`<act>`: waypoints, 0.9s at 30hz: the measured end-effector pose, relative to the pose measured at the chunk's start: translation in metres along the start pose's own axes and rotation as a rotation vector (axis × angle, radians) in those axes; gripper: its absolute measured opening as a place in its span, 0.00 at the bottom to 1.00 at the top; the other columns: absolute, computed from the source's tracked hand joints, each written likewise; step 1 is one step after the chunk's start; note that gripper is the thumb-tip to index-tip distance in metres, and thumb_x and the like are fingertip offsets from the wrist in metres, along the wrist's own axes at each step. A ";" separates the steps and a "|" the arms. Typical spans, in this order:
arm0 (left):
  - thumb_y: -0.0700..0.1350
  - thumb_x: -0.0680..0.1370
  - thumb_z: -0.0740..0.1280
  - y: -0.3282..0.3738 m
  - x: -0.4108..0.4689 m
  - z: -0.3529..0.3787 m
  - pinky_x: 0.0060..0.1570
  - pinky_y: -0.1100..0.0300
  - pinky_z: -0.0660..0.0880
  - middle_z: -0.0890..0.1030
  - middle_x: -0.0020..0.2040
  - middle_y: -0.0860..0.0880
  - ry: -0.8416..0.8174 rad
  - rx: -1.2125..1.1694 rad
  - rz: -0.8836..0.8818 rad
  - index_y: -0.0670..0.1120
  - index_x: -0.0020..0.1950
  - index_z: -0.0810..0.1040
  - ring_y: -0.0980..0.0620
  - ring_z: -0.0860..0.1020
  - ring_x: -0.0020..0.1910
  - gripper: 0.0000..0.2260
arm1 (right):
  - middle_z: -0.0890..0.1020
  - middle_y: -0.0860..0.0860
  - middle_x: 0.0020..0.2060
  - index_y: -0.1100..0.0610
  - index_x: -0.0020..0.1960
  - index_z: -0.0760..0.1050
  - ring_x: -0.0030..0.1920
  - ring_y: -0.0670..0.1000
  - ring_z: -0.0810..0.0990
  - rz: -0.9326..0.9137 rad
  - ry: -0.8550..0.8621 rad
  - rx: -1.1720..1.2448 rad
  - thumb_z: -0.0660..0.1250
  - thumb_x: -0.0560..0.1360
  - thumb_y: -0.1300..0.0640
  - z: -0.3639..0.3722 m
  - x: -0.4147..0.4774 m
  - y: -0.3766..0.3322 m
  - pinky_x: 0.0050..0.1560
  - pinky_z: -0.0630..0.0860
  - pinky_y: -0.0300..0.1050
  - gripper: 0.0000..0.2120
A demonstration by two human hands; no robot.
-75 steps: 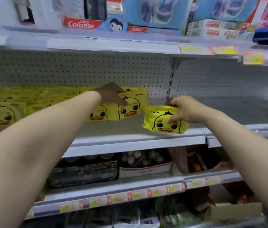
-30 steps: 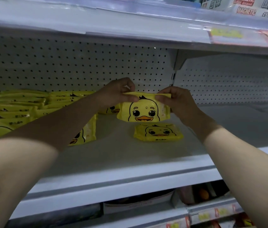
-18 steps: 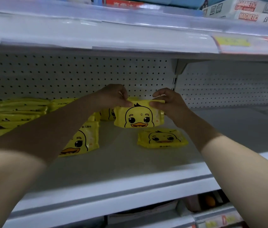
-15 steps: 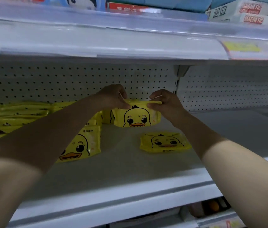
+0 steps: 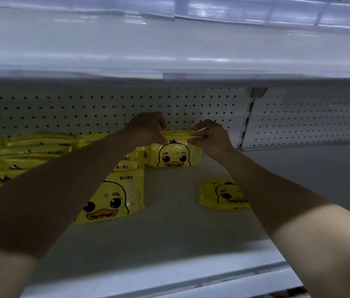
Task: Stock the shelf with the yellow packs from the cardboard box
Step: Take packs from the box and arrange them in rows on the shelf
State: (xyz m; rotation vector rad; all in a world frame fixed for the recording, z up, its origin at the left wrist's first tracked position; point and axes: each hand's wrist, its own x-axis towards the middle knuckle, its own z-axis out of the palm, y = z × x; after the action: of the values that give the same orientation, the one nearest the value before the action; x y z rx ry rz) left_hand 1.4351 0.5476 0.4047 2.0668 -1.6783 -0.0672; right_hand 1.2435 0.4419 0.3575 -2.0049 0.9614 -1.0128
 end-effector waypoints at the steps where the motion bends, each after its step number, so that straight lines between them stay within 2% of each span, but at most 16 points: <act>1: 0.47 0.65 0.81 -0.001 0.001 0.003 0.49 0.55 0.74 0.75 0.41 0.56 0.015 0.021 0.003 0.51 0.50 0.74 0.48 0.78 0.49 0.20 | 0.86 0.53 0.44 0.51 0.49 0.77 0.48 0.50 0.84 0.002 0.008 0.002 0.80 0.67 0.59 0.001 0.000 0.001 0.51 0.81 0.51 0.16; 4: 0.53 0.64 0.80 -0.005 0.001 0.011 0.52 0.52 0.74 0.79 0.47 0.50 0.046 0.133 -0.005 0.53 0.52 0.74 0.47 0.78 0.52 0.22 | 0.84 0.51 0.46 0.53 0.53 0.78 0.49 0.50 0.83 -0.020 0.005 -0.025 0.80 0.67 0.57 -0.001 -0.004 0.001 0.52 0.80 0.47 0.17; 7: 0.55 0.67 0.78 0.004 -0.009 0.014 0.55 0.50 0.73 0.80 0.54 0.48 0.150 0.234 0.051 0.52 0.58 0.75 0.44 0.73 0.59 0.23 | 0.81 0.49 0.50 0.57 0.59 0.78 0.52 0.48 0.79 -0.014 -0.007 -0.099 0.78 0.70 0.54 -0.022 -0.011 0.000 0.57 0.77 0.43 0.19; 9: 0.55 0.70 0.76 0.024 -0.019 0.016 0.54 0.53 0.71 0.80 0.55 0.50 0.205 0.179 0.130 0.50 0.59 0.77 0.45 0.72 0.60 0.20 | 0.80 0.49 0.50 0.57 0.59 0.79 0.53 0.47 0.78 0.033 -0.053 -0.161 0.77 0.72 0.52 -0.046 -0.017 0.000 0.54 0.75 0.36 0.18; 11: 0.53 0.72 0.75 0.050 -0.032 0.023 0.53 0.54 0.73 0.81 0.53 0.50 0.143 -0.021 0.180 0.48 0.56 0.79 0.47 0.75 0.57 0.17 | 0.81 0.49 0.53 0.56 0.57 0.81 0.54 0.47 0.78 0.095 -0.155 -0.276 0.77 0.72 0.51 -0.071 -0.026 0.005 0.55 0.75 0.36 0.17; 13: 0.52 0.74 0.74 0.076 -0.047 0.038 0.46 0.58 0.75 0.81 0.51 0.51 -0.024 -0.196 0.142 0.48 0.53 0.81 0.50 0.79 0.53 0.12 | 0.82 0.50 0.54 0.56 0.55 0.83 0.57 0.50 0.79 0.169 -0.254 -0.340 0.78 0.71 0.49 -0.092 -0.037 0.014 0.58 0.76 0.42 0.16; 15: 0.55 0.75 0.72 0.095 -0.058 0.059 0.40 0.63 0.72 0.79 0.50 0.55 -0.194 -0.184 0.067 0.49 0.54 0.82 0.53 0.77 0.51 0.13 | 0.82 0.50 0.52 0.55 0.54 0.83 0.54 0.51 0.80 0.253 -0.313 -0.358 0.77 0.71 0.47 -0.112 -0.054 0.021 0.50 0.77 0.42 0.16; 16: 0.57 0.75 0.71 0.101 -0.063 0.069 0.42 0.62 0.72 0.78 0.51 0.55 -0.237 -0.167 0.030 0.49 0.55 0.82 0.54 0.76 0.52 0.14 | 0.81 0.50 0.50 0.55 0.54 0.83 0.51 0.51 0.80 0.295 -0.337 -0.347 0.76 0.71 0.47 -0.121 -0.064 0.023 0.47 0.77 0.42 0.16; 18: 0.58 0.75 0.71 0.108 -0.070 0.085 0.49 0.59 0.71 0.78 0.58 0.52 -0.213 -0.198 -0.045 0.49 0.56 0.82 0.51 0.75 0.58 0.16 | 0.82 0.51 0.46 0.54 0.55 0.82 0.47 0.52 0.81 0.353 -0.406 -0.294 0.74 0.74 0.48 -0.134 -0.083 0.028 0.48 0.80 0.46 0.14; 21: 0.56 0.76 0.71 0.118 -0.082 0.089 0.49 0.60 0.69 0.75 0.65 0.47 -0.134 -0.256 -0.180 0.46 0.56 0.82 0.47 0.74 0.62 0.15 | 0.82 0.52 0.52 0.52 0.59 0.80 0.49 0.54 0.83 0.343 -0.493 -0.190 0.74 0.75 0.49 -0.144 -0.105 0.031 0.52 0.83 0.49 0.15; 23: 0.52 0.75 0.73 0.123 -0.091 0.088 0.45 0.62 0.70 0.77 0.64 0.47 -0.077 -0.377 -0.229 0.48 0.53 0.82 0.47 0.75 0.61 0.11 | 0.82 0.54 0.55 0.52 0.59 0.79 0.51 0.53 0.83 0.279 -0.450 -0.132 0.75 0.74 0.53 -0.145 -0.114 0.034 0.53 0.83 0.52 0.14; 25: 0.48 0.74 0.75 0.128 -0.103 0.086 0.39 0.63 0.70 0.81 0.57 0.49 0.008 -0.488 -0.213 0.51 0.49 0.81 0.50 0.78 0.56 0.07 | 0.81 0.56 0.56 0.52 0.57 0.79 0.54 0.56 0.82 0.209 -0.371 -0.064 0.76 0.73 0.58 -0.147 -0.124 0.034 0.54 0.82 0.53 0.14; 27: 0.44 0.74 0.74 0.129 -0.115 0.085 0.39 0.63 0.69 0.81 0.48 0.54 0.088 -0.554 -0.161 0.51 0.48 0.81 0.53 0.79 0.51 0.05 | 0.81 0.56 0.55 0.52 0.55 0.80 0.55 0.57 0.82 0.154 -0.294 -0.024 0.77 0.72 0.60 -0.150 -0.134 0.035 0.53 0.82 0.50 0.14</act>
State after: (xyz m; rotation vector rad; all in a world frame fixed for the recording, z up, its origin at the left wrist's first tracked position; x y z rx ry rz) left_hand 1.2611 0.6093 0.3504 1.7430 -1.2555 -0.4358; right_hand 1.0481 0.5009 0.3514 -1.9955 0.9518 -0.6056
